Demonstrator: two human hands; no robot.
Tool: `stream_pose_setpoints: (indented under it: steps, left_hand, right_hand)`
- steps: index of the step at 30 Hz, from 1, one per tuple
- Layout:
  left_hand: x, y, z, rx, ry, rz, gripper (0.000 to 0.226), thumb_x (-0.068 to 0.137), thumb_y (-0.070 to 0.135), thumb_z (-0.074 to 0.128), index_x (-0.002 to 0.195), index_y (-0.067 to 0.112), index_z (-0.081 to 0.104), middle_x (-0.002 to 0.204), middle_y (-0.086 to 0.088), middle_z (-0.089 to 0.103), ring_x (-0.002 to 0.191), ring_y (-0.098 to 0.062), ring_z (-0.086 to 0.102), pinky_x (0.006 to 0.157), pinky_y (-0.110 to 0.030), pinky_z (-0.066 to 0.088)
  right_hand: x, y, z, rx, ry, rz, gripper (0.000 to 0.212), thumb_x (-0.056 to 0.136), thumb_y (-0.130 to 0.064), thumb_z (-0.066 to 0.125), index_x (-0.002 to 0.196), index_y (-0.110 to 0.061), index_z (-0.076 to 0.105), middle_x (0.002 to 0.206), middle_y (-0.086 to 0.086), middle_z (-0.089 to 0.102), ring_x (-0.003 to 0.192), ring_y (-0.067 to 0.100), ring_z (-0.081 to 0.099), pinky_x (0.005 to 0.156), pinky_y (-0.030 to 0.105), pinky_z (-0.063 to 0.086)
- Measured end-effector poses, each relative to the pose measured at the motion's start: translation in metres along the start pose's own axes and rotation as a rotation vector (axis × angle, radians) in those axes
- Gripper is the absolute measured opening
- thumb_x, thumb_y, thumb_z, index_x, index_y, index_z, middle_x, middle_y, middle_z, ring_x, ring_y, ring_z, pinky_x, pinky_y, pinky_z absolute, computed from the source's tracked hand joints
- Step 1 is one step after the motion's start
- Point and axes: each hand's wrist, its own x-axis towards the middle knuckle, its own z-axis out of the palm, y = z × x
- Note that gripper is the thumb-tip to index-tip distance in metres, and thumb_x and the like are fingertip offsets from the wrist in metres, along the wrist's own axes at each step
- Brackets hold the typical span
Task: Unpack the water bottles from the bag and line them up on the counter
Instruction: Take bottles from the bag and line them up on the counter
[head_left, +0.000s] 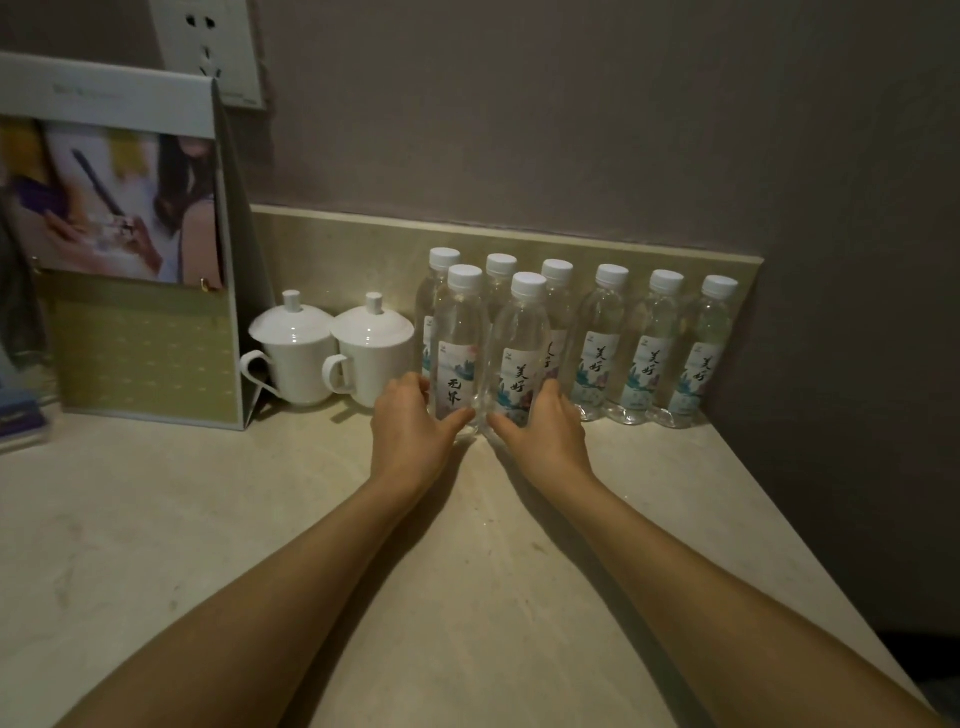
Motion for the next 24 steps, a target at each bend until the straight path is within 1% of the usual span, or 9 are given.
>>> stream_pose_setpoints:
  steps: [4, 9, 13, 15, 17, 19, 21, 24]
  left_hand:
    - [0.0007, -0.0010, -0.0007, 0.004, 0.001, 0.007, 0.047, 0.073, 0.039, 0.082, 0.108, 0.014, 0.063, 0.103, -0.002, 0.063, 0.093, -0.016, 0.060, 0.079, -0.035, 0.056]
    - [-0.0022, 0.0000, -0.0012, 0.024, 0.005, 0.019, 0.045, 0.077, 0.037, 0.079, 0.110, 0.012, 0.061, 0.105, -0.003, 0.062, 0.092, -0.017, 0.060, 0.075, -0.028, 0.051]
    - [-0.0036, 0.0007, -0.0038, 0.046, 0.017, 0.027, 0.042, 0.079, 0.036, 0.078, 0.108, 0.011, 0.060, 0.103, -0.003, 0.059, 0.092, -0.018, 0.057, 0.075, -0.028, 0.047]
    - [-0.0013, 0.0008, -0.0047, 0.049, 0.004, 0.036, 0.042, 0.079, 0.036, 0.078, 0.109, 0.012, 0.061, 0.103, -0.003, 0.059, 0.091, -0.018, 0.058, 0.075, -0.029, 0.049]
    - [0.0002, 0.0004, -0.0050, 0.050, -0.013, 0.052, 0.042, 0.078, 0.036, 0.078, 0.109, 0.013, 0.061, 0.103, -0.003, 0.060, 0.090, -0.019, 0.060, 0.076, -0.034, 0.054]
    - [0.0007, 0.0003, -0.0052, 0.053, -0.023, 0.062, 0.042, 0.079, 0.036, 0.078, 0.110, 0.013, 0.062, 0.104, -0.004, 0.059, 0.088, -0.021, 0.060, 0.077, -0.037, 0.055]
    - [0.0006, 0.0010, -0.0046, 0.052, -0.024, 0.068, 0.042, 0.080, 0.036, 0.077, 0.112, 0.012, 0.062, 0.104, -0.004, 0.058, 0.088, -0.022, 0.060, 0.078, -0.036, 0.054]
    - [0.0011, 0.0022, -0.0013, 0.051, -0.025, 0.072, 0.044, 0.081, 0.037, 0.076, 0.115, 0.013, 0.063, 0.108, -0.004, 0.059, 0.091, -0.020, 0.060, 0.079, -0.032, 0.052]
  right_hand:
    - [-0.0019, -0.0001, -0.0008, 0.020, -0.011, -0.016, 0.065, 0.089, -0.038, 0.064, 0.139, -0.009, 0.035, 0.141, 0.011, 0.047, 0.129, 0.029, 0.046, 0.102, 0.041, 0.044]
    - [-0.0030, 0.0017, -0.0002, 0.032, 0.005, -0.029, 0.057, 0.089, -0.036, 0.064, 0.133, -0.011, 0.038, 0.135, 0.009, 0.052, 0.123, 0.028, 0.050, 0.096, 0.038, 0.047]
    - [-0.0012, 0.0020, 0.0016, 0.066, 0.027, -0.006, 0.058, 0.086, -0.039, 0.067, 0.131, -0.015, 0.041, 0.134, 0.006, 0.054, 0.120, 0.027, 0.054, 0.094, 0.041, 0.050]
    - [-0.0011, 0.0018, 0.0025, 0.076, 0.035, 0.003, 0.059, 0.085, -0.039, 0.068, 0.131, -0.015, 0.041, 0.135, 0.006, 0.054, 0.120, 0.027, 0.055, 0.094, 0.043, 0.051]
    - [-0.0023, 0.0019, 0.0045, 0.077, 0.056, 0.007, 0.060, 0.085, -0.039, 0.068, 0.133, -0.014, 0.041, 0.135, 0.006, 0.053, 0.120, 0.027, 0.055, 0.094, 0.044, 0.052]
    - [-0.0028, 0.0017, 0.0063, 0.073, 0.077, 0.019, 0.062, 0.086, -0.040, 0.067, 0.134, -0.013, 0.040, 0.135, 0.006, 0.053, 0.120, 0.027, 0.055, 0.094, 0.045, 0.052]
    - [-0.0014, 0.0017, 0.0065, 0.058, 0.077, 0.032, 0.061, 0.087, -0.041, 0.066, 0.133, -0.012, 0.040, 0.134, 0.006, 0.053, 0.120, 0.027, 0.055, 0.093, 0.044, 0.052]
    - [0.0009, 0.0025, 0.0052, 0.033, 0.067, 0.047, 0.054, 0.088, -0.041, 0.065, 0.128, -0.012, 0.043, 0.129, 0.006, 0.054, 0.116, 0.027, 0.056, 0.090, 0.043, 0.053]
